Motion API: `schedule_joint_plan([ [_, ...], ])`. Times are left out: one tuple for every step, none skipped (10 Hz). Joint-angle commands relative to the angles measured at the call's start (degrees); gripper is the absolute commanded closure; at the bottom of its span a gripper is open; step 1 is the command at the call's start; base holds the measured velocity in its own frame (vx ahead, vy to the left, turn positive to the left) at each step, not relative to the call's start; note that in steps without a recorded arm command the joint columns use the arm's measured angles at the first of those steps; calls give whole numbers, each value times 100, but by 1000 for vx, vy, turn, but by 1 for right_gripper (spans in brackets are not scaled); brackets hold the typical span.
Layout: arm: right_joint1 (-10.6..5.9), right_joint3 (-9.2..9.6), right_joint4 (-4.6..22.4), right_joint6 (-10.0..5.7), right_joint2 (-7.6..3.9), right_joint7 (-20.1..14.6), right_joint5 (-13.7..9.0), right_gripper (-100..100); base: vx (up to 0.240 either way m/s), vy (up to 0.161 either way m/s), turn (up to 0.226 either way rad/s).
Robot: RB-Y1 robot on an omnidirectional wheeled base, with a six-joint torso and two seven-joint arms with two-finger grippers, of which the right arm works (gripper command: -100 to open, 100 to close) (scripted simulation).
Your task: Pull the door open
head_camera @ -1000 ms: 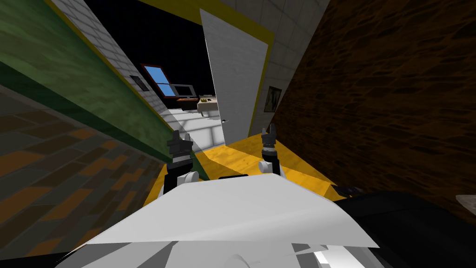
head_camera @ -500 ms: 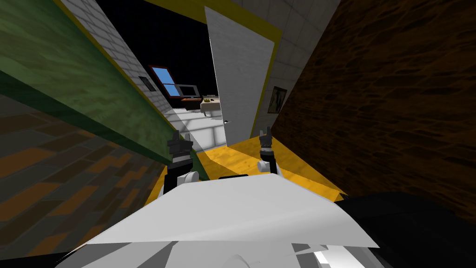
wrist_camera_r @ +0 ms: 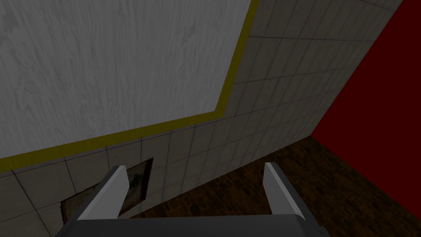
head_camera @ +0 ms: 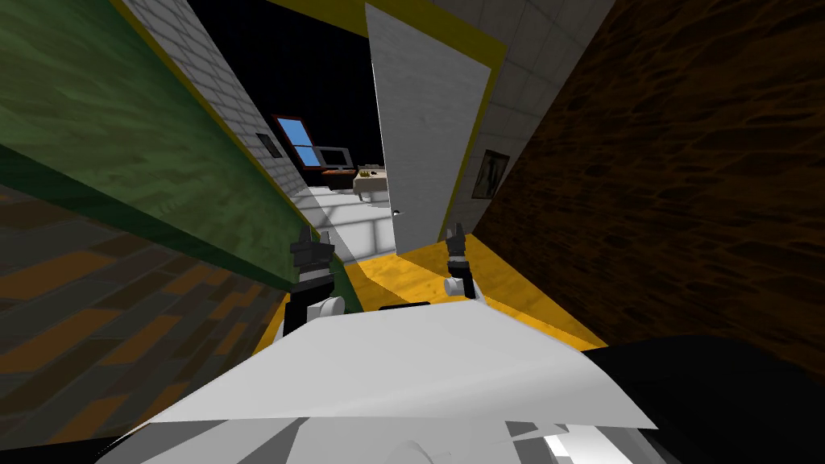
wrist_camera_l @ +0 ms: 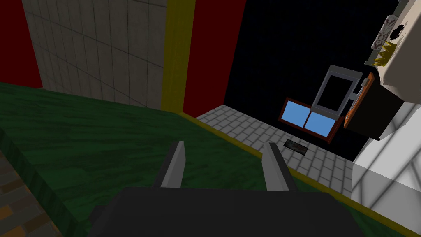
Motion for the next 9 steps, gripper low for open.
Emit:
schedule_joint_plan([
  [-75,-10,272,-68,-40,9,-44,-100,100,7,122],
  [-139,-16,445,-96,-57,19,-68,-100,99,-2,97],
  [-208,-22,613,-125,-69,29,-94,-100,95,8,94],
  [-277,-29,761,-155,-80,39,-120,-100,86,10,122],
  [-277,-29,811,-155,-80,39,-120,-100,67,2,28],
  [-346,-36,994,-184,-92,50,-146,-100,63,-2,55],
  [-414,-42,1142,-214,-104,60,-172,-100,78,10,101],
  [-484,-49,1327,-244,-114,71,-198,-100,98,19,108],
  [-484,-49,1362,-244,-114,71,-198,-100,70,-5,37],
])
